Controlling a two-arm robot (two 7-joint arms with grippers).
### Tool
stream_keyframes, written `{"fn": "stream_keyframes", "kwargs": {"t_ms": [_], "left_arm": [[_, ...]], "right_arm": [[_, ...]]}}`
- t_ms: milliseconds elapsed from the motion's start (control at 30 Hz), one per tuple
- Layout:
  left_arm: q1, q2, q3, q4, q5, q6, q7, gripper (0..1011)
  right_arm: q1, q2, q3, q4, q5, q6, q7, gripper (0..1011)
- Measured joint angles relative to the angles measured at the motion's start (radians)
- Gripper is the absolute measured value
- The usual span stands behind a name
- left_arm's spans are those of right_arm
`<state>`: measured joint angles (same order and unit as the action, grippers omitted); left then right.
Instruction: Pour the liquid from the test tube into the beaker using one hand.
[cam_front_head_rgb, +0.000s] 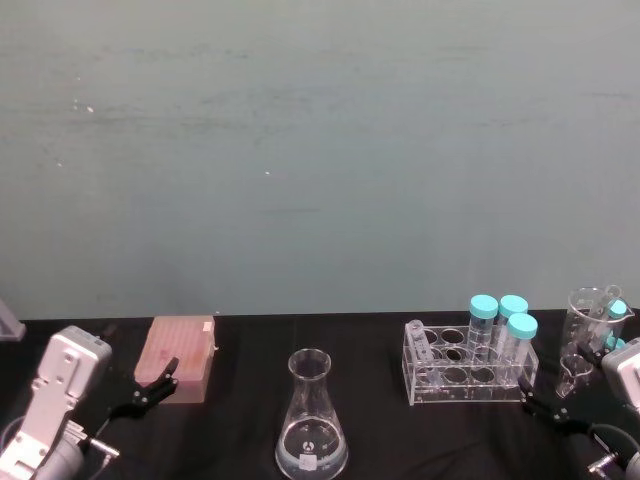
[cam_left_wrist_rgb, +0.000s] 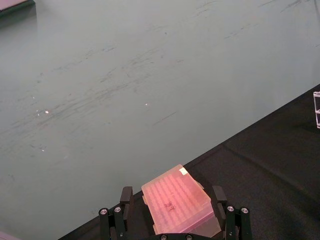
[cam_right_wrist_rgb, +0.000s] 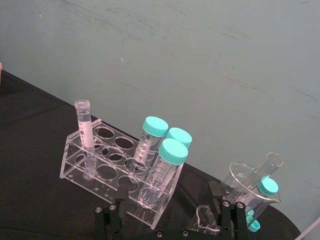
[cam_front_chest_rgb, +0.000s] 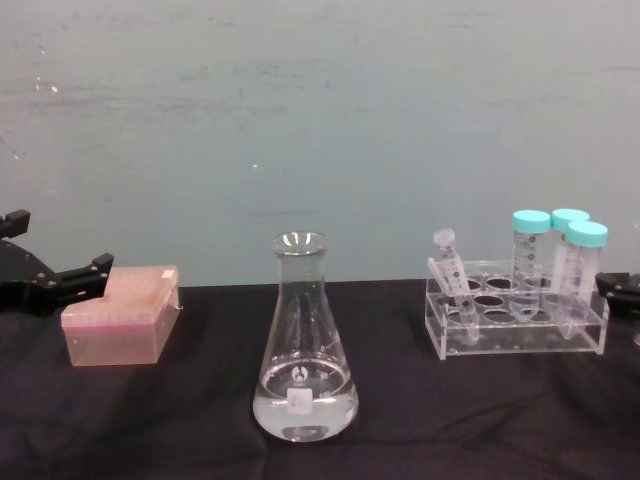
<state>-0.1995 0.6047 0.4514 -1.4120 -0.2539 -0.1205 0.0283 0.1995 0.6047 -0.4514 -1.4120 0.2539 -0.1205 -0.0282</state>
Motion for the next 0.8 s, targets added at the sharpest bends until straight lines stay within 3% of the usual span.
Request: {"fn": "stream_keyframes", "kwargs": {"t_ms": [233,533,800], "left_arm": [[0.000,0.000,0.000,0.000,0.000,0.000,0.000,1000],[0.000,0.000,0.000,0.000,0.000,0.000,0.000,1000],[0.000,0.000,0.000,0.000,0.000,0.000,0.000,1000]], "right_arm": [[0.002,-0.001,0.000,0.002,0.000,0.000,0.003,1003],[0.057,-0.017,0.007,0.041,0.009,0.000,0.118,1003],[0.113,-0.036,0.001,0.075,-0.010,-0.024,0.209,1003]]}}
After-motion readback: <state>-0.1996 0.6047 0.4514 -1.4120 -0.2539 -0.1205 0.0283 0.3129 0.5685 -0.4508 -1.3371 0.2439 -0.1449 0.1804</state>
